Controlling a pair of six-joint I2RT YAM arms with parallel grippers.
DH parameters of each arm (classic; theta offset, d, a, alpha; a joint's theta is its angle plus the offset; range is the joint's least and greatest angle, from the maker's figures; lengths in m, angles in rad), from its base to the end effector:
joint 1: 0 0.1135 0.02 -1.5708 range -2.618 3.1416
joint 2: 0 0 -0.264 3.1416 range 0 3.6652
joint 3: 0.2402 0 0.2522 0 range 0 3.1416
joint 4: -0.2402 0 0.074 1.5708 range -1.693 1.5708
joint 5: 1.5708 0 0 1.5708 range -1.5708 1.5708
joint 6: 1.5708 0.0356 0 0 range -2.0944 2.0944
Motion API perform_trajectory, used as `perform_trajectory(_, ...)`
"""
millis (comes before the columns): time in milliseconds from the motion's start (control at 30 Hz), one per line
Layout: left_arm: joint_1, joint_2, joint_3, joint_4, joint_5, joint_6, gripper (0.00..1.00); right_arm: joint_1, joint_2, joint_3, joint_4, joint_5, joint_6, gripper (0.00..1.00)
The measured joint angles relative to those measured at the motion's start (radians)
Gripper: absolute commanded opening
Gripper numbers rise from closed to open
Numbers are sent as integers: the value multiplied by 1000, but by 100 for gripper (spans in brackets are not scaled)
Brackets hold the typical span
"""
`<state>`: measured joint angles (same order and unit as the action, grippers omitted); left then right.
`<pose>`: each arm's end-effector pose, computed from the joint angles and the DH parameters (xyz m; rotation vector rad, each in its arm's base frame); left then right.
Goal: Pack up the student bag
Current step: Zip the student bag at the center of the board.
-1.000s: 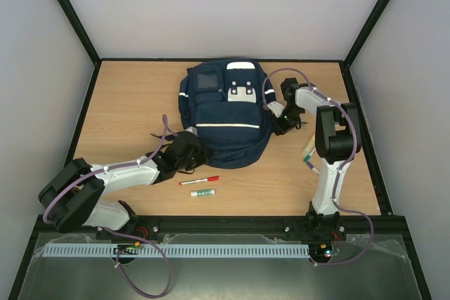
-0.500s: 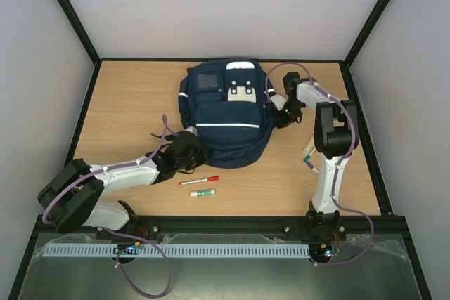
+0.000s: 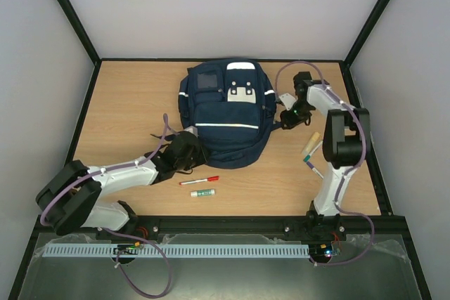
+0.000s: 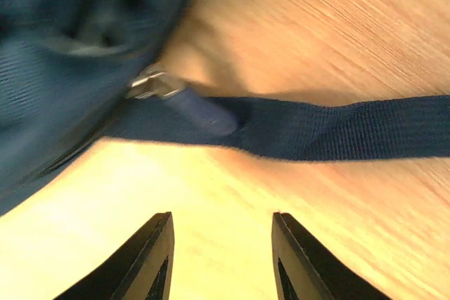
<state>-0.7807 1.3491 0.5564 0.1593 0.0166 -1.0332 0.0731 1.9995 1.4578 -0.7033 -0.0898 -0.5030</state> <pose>0.1878 -0.1869 0.1738 -0.2923 2.3833 -0.9699 0.4043 0.0328 0.1750 -0.8165 2.6829 0.0248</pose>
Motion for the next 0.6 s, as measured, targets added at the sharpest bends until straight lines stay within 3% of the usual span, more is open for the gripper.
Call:
perform_trajectory(67, 0, -12, 2, -15, -6, 31, 25, 0, -84, -28, -29, -32, -10, 50)
perform_trajectory(100, 0, -19, 4, -24, -8, 46, 36, 0, -129, -34, -45, -53, -16, 62)
perform_trajectory(133, 0, -26, 7, -30, -9, 68, 50, 0, -176, -36, -60, -76, -17, 95)
perform_trajectory(200, -2, -38, 21, -48, -7, 113, 73, 0, -289, -38, -76, -132, -14, 100)
perform_trajectory(233, -2, -45, 32, -58, -5, 140, 94, 0, -342, -42, -77, -160, -11, 99)
perform_trajectory(267, -3, -51, 45, -71, -3, 171, 99, 0, -388, -47, -79, -185, -4, 100)
perform_trajectory(400, -4, -98, 114, -141, -25, 294, 99, 7, -537, -76, -85, -290, 41, 99)
perform_trajectory(600, -4, -154, 280, -287, -135, 429, 99, 14, -635, -201, -71, -394, 55, 100)
